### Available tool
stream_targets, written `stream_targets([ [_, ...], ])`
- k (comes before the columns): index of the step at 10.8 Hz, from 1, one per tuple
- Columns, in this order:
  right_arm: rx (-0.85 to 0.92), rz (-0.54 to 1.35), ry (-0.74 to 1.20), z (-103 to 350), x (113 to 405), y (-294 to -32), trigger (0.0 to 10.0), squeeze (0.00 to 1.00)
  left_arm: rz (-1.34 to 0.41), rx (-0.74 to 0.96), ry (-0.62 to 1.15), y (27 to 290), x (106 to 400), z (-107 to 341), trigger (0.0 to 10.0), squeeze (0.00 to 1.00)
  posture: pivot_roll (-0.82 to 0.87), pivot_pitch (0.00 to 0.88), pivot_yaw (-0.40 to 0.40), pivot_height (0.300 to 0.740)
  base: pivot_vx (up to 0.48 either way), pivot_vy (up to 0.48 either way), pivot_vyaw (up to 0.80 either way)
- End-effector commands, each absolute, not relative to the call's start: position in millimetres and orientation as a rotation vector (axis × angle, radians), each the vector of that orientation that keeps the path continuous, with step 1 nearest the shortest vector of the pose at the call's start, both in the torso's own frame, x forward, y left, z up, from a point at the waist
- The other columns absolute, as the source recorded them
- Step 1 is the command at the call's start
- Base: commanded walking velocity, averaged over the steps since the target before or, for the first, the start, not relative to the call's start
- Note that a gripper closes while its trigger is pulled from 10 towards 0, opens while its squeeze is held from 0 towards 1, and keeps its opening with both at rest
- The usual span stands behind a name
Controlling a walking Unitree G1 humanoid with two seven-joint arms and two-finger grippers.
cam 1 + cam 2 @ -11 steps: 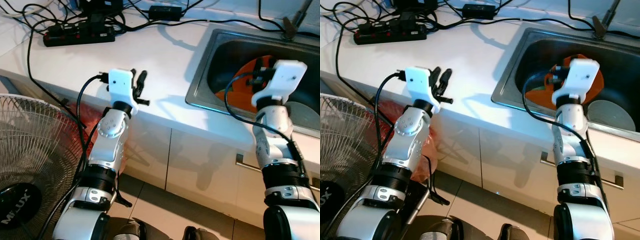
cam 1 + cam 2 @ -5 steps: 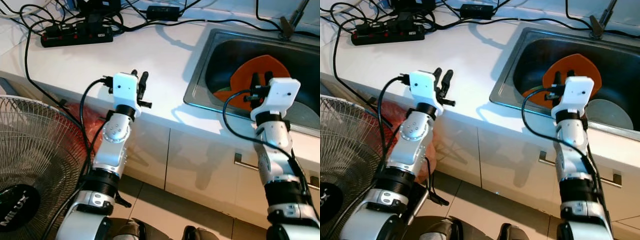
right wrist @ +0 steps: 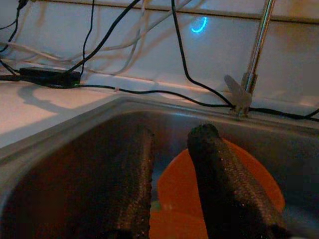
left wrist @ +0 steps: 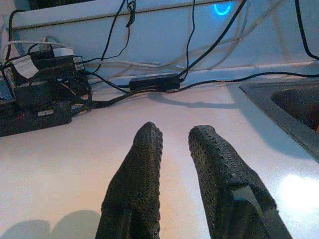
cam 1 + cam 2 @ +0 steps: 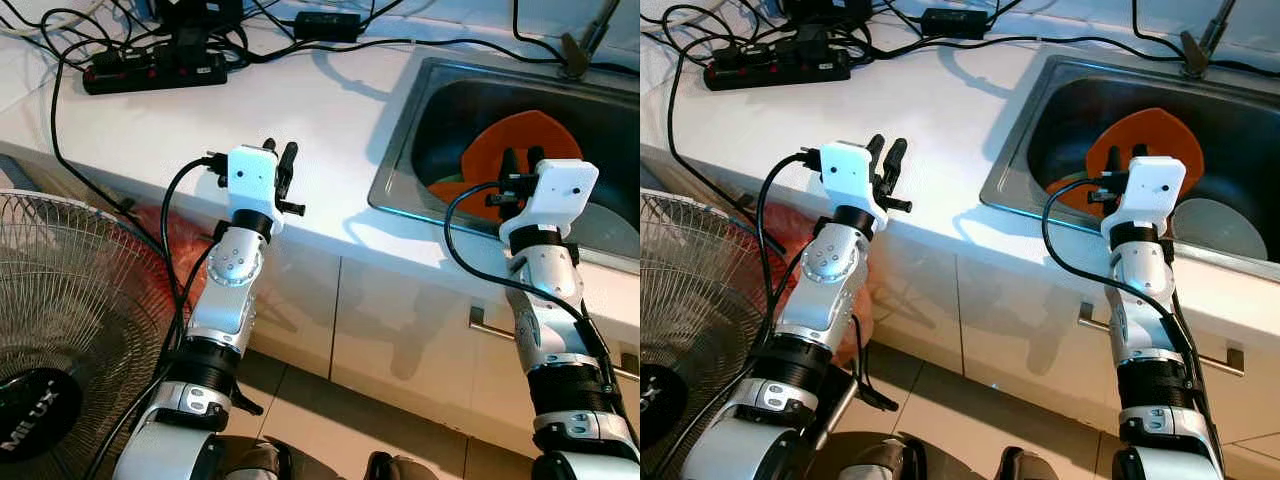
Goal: Kitchen organization
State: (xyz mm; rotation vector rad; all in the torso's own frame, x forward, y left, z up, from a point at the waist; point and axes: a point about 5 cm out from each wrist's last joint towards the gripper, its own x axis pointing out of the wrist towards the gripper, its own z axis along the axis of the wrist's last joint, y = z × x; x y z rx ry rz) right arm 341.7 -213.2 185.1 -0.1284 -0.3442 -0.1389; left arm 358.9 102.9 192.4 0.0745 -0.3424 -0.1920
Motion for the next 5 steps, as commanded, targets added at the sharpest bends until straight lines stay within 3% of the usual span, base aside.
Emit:
stream_targets([
  [1,-0.128,-0.141,-0.349,185.7,339.1,-212.5,10.0,0.0,-0.193,0.078,-0.353,101.4,357.0,192.3,10.0,0.0,-0.03,0.126,0.044,0.74,0.0,0.0,0.0],
  [5,-0.123,-0.144,-0.34,186.3,340.5,-214.0,10.0,0.0,-0.194,0.067,-0.363,101.3,356.9,193.4,10.0,0.0,-0.02,0.137,0.038,0.74,0.0,0.0,0.0],
])
